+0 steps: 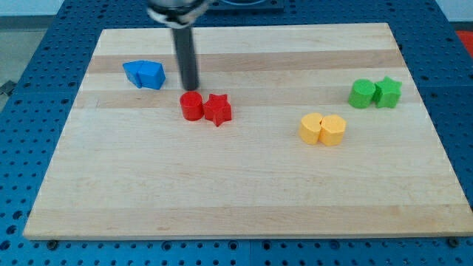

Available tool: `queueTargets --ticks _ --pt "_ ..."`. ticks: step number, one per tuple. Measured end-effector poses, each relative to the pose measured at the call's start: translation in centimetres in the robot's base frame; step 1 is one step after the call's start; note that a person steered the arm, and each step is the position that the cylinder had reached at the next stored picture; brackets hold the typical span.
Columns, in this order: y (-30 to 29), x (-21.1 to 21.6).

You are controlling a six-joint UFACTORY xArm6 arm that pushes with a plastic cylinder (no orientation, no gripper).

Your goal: Place your arm above the left center

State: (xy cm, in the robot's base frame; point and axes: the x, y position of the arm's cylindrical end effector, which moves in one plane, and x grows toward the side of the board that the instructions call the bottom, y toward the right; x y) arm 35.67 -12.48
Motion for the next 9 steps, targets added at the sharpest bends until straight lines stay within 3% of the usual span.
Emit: queueTargets --ticks 2,3,4,7,9 --pt "-11.9 0.0" --pt "-15.1 -1.0" --pt "-16.1 -1.5" --pt "-16.7 5.1" --pt "-15.6 2.3"
